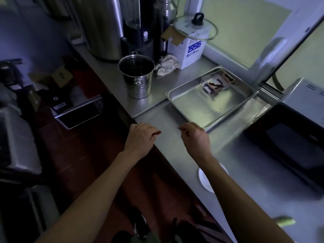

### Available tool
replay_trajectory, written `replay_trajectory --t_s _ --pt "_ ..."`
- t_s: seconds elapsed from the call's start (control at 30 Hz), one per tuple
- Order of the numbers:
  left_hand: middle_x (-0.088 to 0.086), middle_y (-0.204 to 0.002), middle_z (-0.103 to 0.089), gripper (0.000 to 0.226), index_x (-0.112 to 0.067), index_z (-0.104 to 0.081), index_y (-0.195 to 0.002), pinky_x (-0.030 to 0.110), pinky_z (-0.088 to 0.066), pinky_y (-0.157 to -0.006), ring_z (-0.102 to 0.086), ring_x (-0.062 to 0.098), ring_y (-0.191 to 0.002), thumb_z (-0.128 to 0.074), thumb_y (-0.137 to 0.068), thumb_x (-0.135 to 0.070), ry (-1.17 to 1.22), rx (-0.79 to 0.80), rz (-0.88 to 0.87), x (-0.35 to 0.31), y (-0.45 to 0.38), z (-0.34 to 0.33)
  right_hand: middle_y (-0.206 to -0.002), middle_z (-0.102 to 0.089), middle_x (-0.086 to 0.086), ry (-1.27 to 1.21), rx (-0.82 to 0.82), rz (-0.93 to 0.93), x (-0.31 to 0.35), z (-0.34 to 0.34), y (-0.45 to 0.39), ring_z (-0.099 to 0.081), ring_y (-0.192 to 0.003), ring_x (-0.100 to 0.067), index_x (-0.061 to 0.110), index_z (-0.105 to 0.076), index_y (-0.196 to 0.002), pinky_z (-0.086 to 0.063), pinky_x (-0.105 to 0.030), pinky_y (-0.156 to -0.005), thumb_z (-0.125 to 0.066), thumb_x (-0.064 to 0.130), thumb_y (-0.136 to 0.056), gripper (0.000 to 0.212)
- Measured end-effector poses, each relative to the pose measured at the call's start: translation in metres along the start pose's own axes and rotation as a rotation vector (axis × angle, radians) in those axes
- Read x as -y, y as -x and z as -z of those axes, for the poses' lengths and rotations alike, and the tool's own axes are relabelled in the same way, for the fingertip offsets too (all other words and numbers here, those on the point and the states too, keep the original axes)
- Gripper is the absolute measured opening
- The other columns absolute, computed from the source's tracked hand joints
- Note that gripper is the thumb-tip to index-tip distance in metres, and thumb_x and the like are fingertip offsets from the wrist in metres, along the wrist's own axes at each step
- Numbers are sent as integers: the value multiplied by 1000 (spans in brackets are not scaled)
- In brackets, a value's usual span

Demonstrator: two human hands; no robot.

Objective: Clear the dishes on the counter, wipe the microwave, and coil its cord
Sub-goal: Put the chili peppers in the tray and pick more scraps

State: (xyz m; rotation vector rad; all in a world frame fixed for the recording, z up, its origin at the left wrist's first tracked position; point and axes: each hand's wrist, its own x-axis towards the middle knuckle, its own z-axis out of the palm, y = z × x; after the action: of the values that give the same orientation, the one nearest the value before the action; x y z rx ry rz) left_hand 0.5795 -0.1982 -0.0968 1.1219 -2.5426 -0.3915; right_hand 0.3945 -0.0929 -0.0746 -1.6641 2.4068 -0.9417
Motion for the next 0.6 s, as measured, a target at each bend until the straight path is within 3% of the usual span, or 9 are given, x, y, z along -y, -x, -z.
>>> replay_trajectory --t_s 0.27,0.43,0.6 --pt "-6 -96 -70 16 -23 -75 -102 42 -42 -87 -64 21 -94 -68 -88 -19 59 54 -93 21 -66 -22 -105 -69 2 -2 26 -157 -31 -18 -43 -65 -90 -27 20 -72 -102 -53 -37 -72 -61 10 -90 20" --pt "-6 -96 -72 16 -27 -75 -98 39 -41 -83 -63 21 -95 -69 -85 -18 7 98 -186 14 -137 -46 -102 -70 -1 -24 -36 -235 -69 -26 -88 -66 -85 -28 17 -72 -101 -52 -37 -68 -63 10 -90 16" --pt "-7 -85 -71 13 -28 -75 -90 37 -44 -73 -64 21 -82 -76 -79 -20 14 90 -309 -2 -215 -64 -102 -70 0 -80 -116 -331 -104 -24 -135 -65 -84 -26 18 -73 -101 -53 -37 -70 -62 7 -89 20"
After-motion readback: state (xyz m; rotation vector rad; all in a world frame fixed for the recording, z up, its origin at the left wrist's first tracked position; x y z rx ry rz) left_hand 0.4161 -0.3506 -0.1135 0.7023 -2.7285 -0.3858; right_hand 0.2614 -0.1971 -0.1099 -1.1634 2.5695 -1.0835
